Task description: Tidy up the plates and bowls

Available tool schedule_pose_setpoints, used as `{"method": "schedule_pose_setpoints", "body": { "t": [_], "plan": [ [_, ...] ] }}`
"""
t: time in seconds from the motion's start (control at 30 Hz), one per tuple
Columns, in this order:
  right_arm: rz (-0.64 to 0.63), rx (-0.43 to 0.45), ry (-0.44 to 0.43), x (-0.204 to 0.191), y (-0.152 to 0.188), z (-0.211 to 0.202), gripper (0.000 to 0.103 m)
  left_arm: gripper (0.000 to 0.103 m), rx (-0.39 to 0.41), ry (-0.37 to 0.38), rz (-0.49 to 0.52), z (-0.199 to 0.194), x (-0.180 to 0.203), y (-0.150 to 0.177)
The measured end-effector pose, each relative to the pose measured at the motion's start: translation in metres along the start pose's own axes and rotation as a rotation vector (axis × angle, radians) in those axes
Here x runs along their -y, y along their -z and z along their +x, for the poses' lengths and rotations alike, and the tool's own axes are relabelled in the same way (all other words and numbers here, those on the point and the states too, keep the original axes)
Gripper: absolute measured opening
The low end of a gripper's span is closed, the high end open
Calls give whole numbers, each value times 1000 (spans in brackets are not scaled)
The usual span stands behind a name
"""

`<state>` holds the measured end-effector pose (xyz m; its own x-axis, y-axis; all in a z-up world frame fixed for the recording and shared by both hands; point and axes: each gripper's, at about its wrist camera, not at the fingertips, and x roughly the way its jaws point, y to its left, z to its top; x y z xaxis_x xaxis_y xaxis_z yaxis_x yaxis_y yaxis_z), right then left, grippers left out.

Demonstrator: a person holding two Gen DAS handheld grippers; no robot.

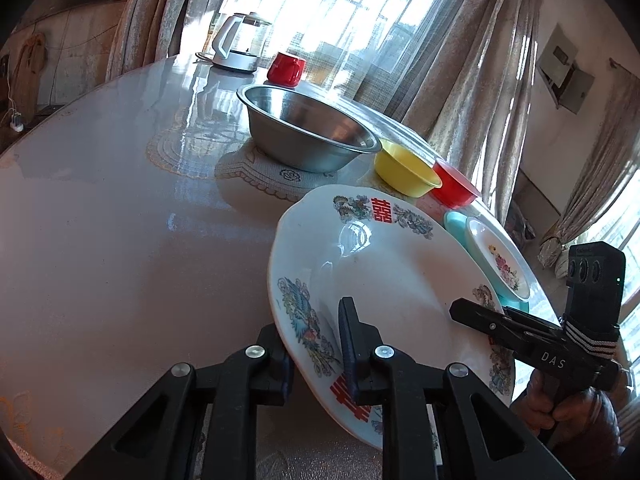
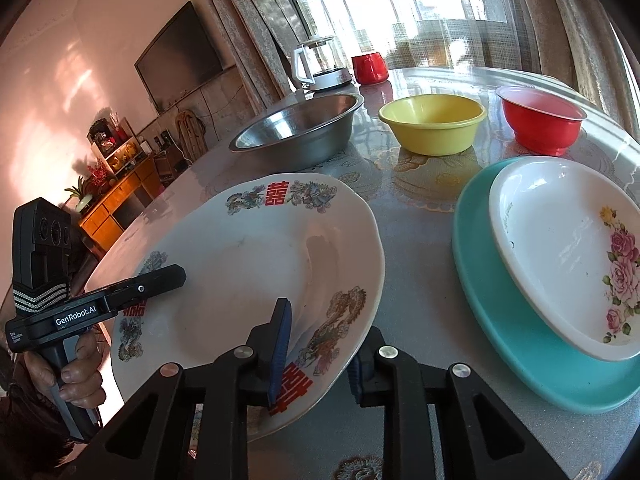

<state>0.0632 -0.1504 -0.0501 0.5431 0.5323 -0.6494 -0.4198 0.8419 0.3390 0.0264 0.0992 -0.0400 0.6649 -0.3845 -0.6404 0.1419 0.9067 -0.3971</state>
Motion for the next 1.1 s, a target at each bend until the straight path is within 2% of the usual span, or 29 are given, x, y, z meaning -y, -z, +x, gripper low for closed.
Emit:
{"method": "schedule_pose_setpoints", "body": {
  "t": [0.17,0.57,0.9,1.1],
  "plan": [
    [15,-26,-23,2,2,-4,24,23,-11,10,24,-7,10,1],
    [27,-14,-43,10,15,-31,27,25,-14,35,122,-14,41,7],
    [51,68,-9,23,13,-69,27,26,-1,82,205,-10,80,-8],
    [99,124,44,43,13,-91,27,28,-6,118,278,4,115,-18]
  ]
}}
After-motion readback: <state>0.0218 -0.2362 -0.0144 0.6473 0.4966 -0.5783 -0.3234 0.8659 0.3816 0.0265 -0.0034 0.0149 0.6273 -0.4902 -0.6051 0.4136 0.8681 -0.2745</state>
